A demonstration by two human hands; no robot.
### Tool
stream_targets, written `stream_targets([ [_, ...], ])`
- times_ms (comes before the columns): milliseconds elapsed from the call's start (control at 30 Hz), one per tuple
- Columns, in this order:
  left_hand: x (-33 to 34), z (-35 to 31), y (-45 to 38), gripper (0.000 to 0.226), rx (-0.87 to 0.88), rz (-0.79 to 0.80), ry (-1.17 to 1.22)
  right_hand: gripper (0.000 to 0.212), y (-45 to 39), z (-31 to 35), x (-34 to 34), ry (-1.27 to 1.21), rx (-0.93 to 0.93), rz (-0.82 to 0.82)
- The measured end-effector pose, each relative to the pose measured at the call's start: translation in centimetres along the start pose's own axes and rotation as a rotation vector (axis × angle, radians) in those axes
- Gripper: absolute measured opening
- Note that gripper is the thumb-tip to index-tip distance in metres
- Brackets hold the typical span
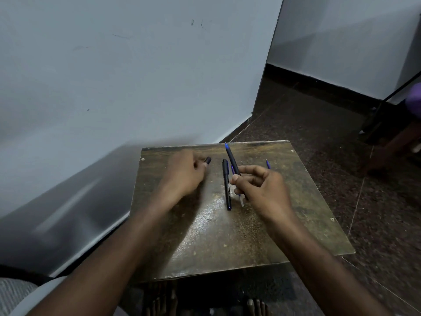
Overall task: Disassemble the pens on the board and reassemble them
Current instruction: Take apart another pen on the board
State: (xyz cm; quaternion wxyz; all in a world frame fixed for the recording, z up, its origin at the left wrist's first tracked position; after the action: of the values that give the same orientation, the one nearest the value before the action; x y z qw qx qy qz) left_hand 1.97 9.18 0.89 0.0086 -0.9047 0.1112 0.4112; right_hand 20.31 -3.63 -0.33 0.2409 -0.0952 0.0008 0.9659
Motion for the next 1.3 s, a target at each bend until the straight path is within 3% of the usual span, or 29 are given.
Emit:
stream_targets([
  [133,-0.6,1.5,-0.9,0.031,-0.135,0.065,0.612,0.009,0.4,0.5,0.4,0.099,-0.031,0.037],
  [300,-0.6,1.6,-1.4,0.021,-0.198,0.05,0.969,0.01,1.5,0.8,1.8,0.308,-0.089,0.122],
  [967,0.0,1.0,-0.9,0.021,-0.179,0.097,0.955,0.007,1.4,1.3,2.1,0.252,-0.075,0.111],
  [1133,0.7,0.4,-0.1,0.012,-0.138,0.136,0.851,0.005,1.1,1.1,1.9,0.266,-0.072,0.092],
  [1300,0.9,-0.7,0.7,0.007,-0.025,-0.002,0.699,0.002,0.7,0.7,1.6,0.28,-0.067,0.036],
])
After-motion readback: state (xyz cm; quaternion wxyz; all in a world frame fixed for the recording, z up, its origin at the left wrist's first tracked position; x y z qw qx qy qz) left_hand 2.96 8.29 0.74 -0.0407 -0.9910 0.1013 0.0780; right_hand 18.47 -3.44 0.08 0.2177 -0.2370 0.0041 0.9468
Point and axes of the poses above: each hand's wrist, its own y-axis away from the middle knuckle, its own x-axis out of the palm, z = x × y, the point moved 10 cm from there along -y, towards the middle knuckle, and after that the axes turned 8 degrees about -x, right-handed, at the moved point
